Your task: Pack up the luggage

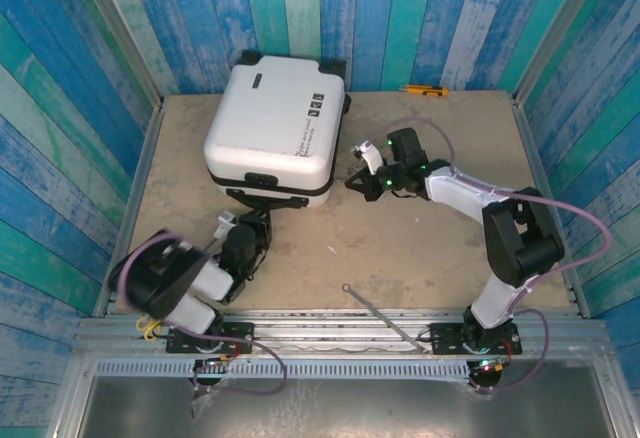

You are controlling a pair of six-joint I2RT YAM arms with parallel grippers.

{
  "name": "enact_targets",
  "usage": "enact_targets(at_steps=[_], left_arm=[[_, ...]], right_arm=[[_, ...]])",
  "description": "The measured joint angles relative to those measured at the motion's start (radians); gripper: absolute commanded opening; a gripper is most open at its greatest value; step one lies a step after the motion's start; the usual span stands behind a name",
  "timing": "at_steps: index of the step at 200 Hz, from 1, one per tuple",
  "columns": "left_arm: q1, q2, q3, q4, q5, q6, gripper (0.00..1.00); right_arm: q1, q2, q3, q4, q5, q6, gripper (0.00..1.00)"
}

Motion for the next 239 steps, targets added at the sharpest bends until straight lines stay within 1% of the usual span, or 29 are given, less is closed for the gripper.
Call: enact_targets(at_steps=[16,24,29,40,45,49,50,52,54,57,64,65,67,68,70,73,83,113,133,146,158,173,184,197,213,227,239], left_arm=[[0.022,-0.227,0.011,-0.265,0.001,0.044,0.00],[0.034,-0.329,0.012,-0.367,-0.005,0.067,0.00],[0.048,-0.391,0.011,-0.431,-0.018,0.082,0.00],[0.101,-0.499,0.010,-0.553,-0.049,0.119,0.00],[0.122,-0.525,0.010,-0.595,-0.060,0.138,0.12],[0.143,-0.540,0.011,-0.629,-0.069,0.153,0.35],[0.145,-0.542,0.011,-0.634,-0.071,0.155,0.38],[0.153,-0.546,0.011,-0.652,-0.073,0.167,0.49],[0.160,-0.548,0.013,-0.670,-0.077,0.179,0.57],[0.169,-0.550,0.016,-0.702,-0.080,0.201,0.64],[0.176,-0.545,0.023,-0.736,-0.080,0.238,0.75],[0.177,-0.544,0.026,-0.743,-0.080,0.246,0.78],[0.177,-0.542,0.031,-0.753,-0.079,0.257,0.84],[0.177,-0.542,0.033,-0.755,-0.079,0.261,0.85],[0.177,-0.541,0.039,-0.762,-0.079,0.272,0.88],[0.177,-0.537,0.046,-0.769,-0.076,0.284,0.99],[0.178,-0.523,0.077,-0.801,-0.072,0.323,0.94],[0.183,-0.513,0.090,-0.840,-0.059,0.375,0.94],[0.184,-0.551,0.114,-0.924,-0.050,0.407,0.94],[0.183,-0.623,0.131,-1.016,-0.046,0.445,0.94],[0.182,-0.723,0.145,-1.094,-0.062,0.492,0.94],[0.180,-0.869,0.163,-1.165,-0.116,0.571,0.94],[0.180,-0.976,0.172,-1.190,-0.183,0.650,0.94],[0.180,-1.079,0.167,-1.171,-0.277,0.778,0.94],[0.180,-1.154,0.132,-1.102,-0.370,0.927,0.94],[0.180,-1.154,0.079,-1.011,-0.421,1.024,0.94],[0.180,-1.095,0.029,-0.917,-0.460,1.114,0.94]], right_arm=[[0.010,0.028,0.029,-0.021,-0.035,-0.001,0.00],[0.012,0.040,0.041,-0.026,-0.023,0.002,0.02],[0.010,0.049,0.050,-0.025,0.019,0.008,0.07],[-0.020,0.076,0.063,-0.024,0.087,0.033,0.26],[-0.032,0.085,0.064,-0.023,0.113,0.034,0.32],[-0.043,0.094,0.064,-0.024,0.133,0.043,0.36],[-0.045,0.095,0.063,-0.024,0.138,0.043,0.37],[-0.050,0.097,0.062,-0.024,0.148,0.048,0.39],[-0.054,0.098,0.061,-0.024,0.155,0.053,0.41],[-0.060,0.101,0.058,-0.024,0.168,0.053,0.45],[-0.068,0.102,0.052,-0.026,0.196,0.069,0.66],[-0.069,0.102,0.051,-0.026,0.198,0.072,0.70],[-0.070,0.102,0.050,-0.027,0.206,0.079,0.88],[-0.070,0.101,0.049,-0.027,0.208,0.080,0.94],[-0.070,0.101,0.048,-0.027,0.211,0.081,0.98],[-0.069,0.100,0.047,-0.027,0.219,0.085,1.00],[-0.064,0.094,0.042,-0.026,0.238,0.097,1.00],[-0.048,0.011,0.000,-0.035,0.294,0.112,1.00],[-0.051,-0.091,-0.045,-0.036,0.357,0.113,1.00],[-0.062,-0.166,-0.090,-0.016,0.400,0.116,1.00],[-0.081,-0.237,-0.143,0.012,0.437,0.121,1.00],[-0.116,-0.316,-0.211,0.056,0.472,0.122,1.00],[-0.140,-0.366,-0.264,0.099,0.513,0.114,1.00],[-0.163,-0.418,-0.338,0.163,0.588,0.100,1.00],[-0.179,-0.459,-0.424,0.247,0.664,0.070,1.00],[-0.199,-0.478,-0.501,0.334,0.693,0.034,1.00],[-0.224,-0.479,-0.563,0.413,0.701,0.007,1.00]])
